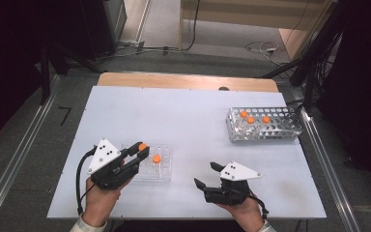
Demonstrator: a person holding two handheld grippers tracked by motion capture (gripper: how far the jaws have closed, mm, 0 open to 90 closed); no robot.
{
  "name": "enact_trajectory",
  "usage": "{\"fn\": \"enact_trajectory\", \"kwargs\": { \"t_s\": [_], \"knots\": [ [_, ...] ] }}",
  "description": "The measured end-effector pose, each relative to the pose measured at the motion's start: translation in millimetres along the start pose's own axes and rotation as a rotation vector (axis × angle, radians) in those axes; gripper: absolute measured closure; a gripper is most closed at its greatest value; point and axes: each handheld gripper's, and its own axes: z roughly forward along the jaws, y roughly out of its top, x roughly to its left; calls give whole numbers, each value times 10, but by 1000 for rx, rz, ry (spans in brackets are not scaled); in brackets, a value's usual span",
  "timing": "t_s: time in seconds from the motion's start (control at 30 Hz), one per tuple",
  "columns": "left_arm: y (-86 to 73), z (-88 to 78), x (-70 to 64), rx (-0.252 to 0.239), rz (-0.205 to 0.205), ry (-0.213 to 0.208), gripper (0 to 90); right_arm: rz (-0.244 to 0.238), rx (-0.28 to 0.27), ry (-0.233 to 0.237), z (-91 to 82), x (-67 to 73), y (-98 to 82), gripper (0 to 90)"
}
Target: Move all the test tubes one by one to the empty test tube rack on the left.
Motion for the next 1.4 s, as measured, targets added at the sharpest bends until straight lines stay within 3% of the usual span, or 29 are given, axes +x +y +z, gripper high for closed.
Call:
{"fn": "enact_trajectory", "kwargs": {
  "t_s": [0.33, 0.83, 1.27, 1.4],
  "knots": [
    [-77, 69, 17, 6, 4, 19, 696, 0, 0, 0, 1, 1, -1, 246],
    [-322, 176, -3, 70, 17, 21, 693, -1, 3, 5, -1, 4, -6, 245],
    [-381, 197, 6, 95, 2, 12, 679, 0, 5, 5, 7, 2, -9, 245],
    [-383, 199, 2, 98, -3, 6, 633, 1, 8, 4, 9, 0, -11, 245]
  ]
}}
